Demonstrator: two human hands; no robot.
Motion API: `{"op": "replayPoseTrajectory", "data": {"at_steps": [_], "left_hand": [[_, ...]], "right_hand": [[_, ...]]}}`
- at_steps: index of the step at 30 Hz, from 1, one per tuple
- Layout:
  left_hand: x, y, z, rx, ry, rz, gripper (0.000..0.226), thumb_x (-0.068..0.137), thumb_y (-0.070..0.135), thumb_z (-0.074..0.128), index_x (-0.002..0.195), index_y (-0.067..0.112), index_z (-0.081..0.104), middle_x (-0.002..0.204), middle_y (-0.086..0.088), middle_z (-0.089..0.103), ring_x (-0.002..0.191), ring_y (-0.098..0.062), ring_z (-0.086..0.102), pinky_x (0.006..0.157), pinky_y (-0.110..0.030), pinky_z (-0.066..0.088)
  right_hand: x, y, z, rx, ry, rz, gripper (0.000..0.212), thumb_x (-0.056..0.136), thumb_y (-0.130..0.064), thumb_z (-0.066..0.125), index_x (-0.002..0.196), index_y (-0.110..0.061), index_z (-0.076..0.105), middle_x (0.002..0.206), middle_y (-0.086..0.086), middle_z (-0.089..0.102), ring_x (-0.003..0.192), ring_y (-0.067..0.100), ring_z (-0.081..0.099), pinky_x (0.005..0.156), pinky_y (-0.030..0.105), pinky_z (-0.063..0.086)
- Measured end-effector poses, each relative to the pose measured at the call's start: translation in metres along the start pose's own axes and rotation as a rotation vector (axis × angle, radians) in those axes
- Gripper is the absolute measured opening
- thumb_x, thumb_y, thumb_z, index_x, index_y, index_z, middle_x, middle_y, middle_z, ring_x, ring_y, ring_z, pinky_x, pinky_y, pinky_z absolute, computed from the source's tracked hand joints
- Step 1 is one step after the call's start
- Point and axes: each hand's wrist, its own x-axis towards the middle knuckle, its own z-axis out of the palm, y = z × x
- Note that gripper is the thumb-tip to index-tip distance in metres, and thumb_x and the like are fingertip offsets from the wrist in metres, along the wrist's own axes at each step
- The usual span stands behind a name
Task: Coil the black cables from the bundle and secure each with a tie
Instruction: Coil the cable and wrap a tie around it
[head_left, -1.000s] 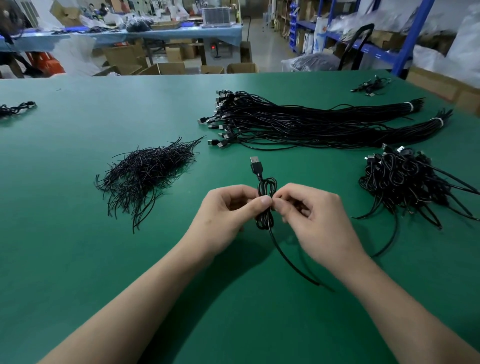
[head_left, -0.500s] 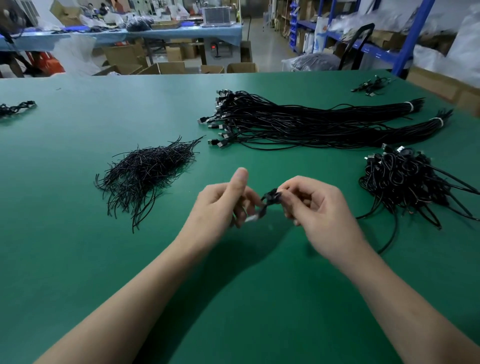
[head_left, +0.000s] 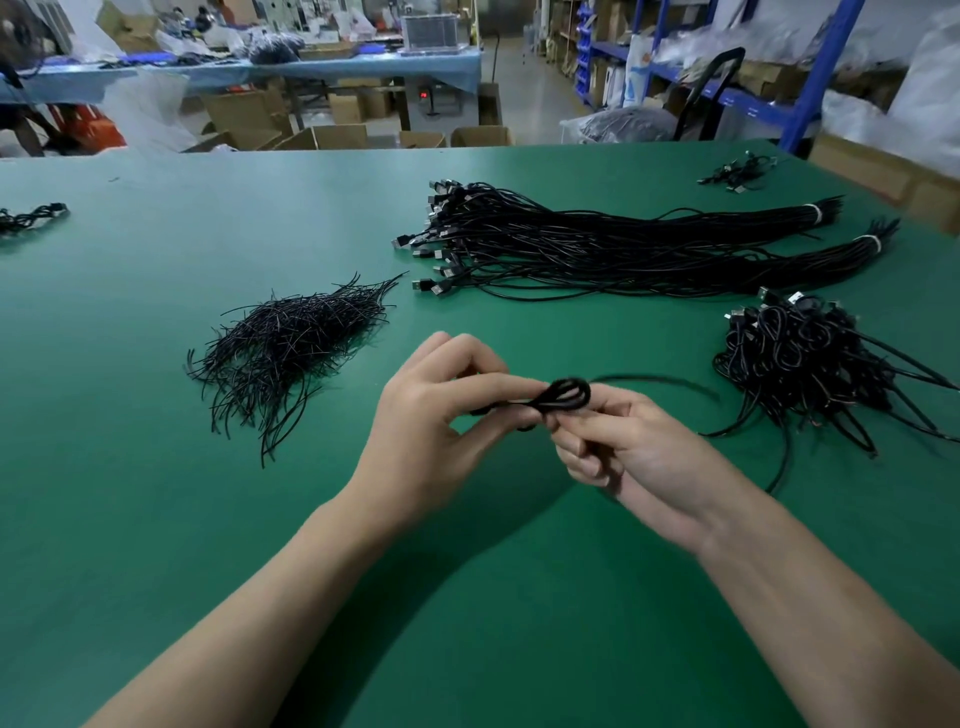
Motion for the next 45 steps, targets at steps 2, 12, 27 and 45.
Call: {"op": "replayPoseTrajectory", "data": {"at_steps": [2,12,27,45], "left_hand": [[-0.002,0.003,0.001,-0.148,0.022,-0.241,0.008,0.092,0.031,0.073,0.092,0.025,0.078,0.076,0.009,0.06,0.068,-0.008,0.052,0.064,-0.018,0.037],[-0.002,0.002,0.005,-0.68,-0.185,-0.751,0.033,0.087,0.043,0.073,0.084,0.01,0.075,0.066,0.006,0.062,0.054,-0.003,0.045,0.053,-0.016,0.036],[-0.003,0.0,-0.004,-0.341,-0.011,-0.288,0.022,0.101,0.035,0.056,0.093,0.027,0.075,0.085,0.003,0.072,0.073,-0.012,0.065,0.063,-0.026,0.046],[0.001,0.007,0.003,-0.235,0.005,-0.169,0.014,0.084,0.026,0.08,0.09,0.013,0.08,0.084,0.006,0.068,0.078,-0.008,0.06,0.073,-0.009,0.038]], "right_hand": [[0.002,0.001,0.0,-0.174,0.125,-0.141,0.019,0.097,-0.007,0.059,0.082,-0.012,0.068,0.064,0.003,0.052,0.054,0.009,0.042,0.048,0.016,0.033],[0.0,0.009,0.008,-1.11,0.26,-0.692,0.015,0.097,-0.017,0.066,0.082,-0.016,0.066,0.067,-0.005,0.057,0.062,0.009,0.05,0.059,0.024,0.039],[0.001,0.004,0.005,-0.221,0.15,-0.258,0.014,0.089,-0.03,0.066,0.082,-0.017,0.07,0.065,0.001,0.051,0.056,0.009,0.041,0.05,0.019,0.033],[-0.003,-0.004,0.002,-0.026,-0.064,-0.011,0.01,0.09,-0.016,0.062,0.09,-0.006,0.063,0.062,0.002,0.042,0.05,0.008,0.034,0.046,0.018,0.026]]}}
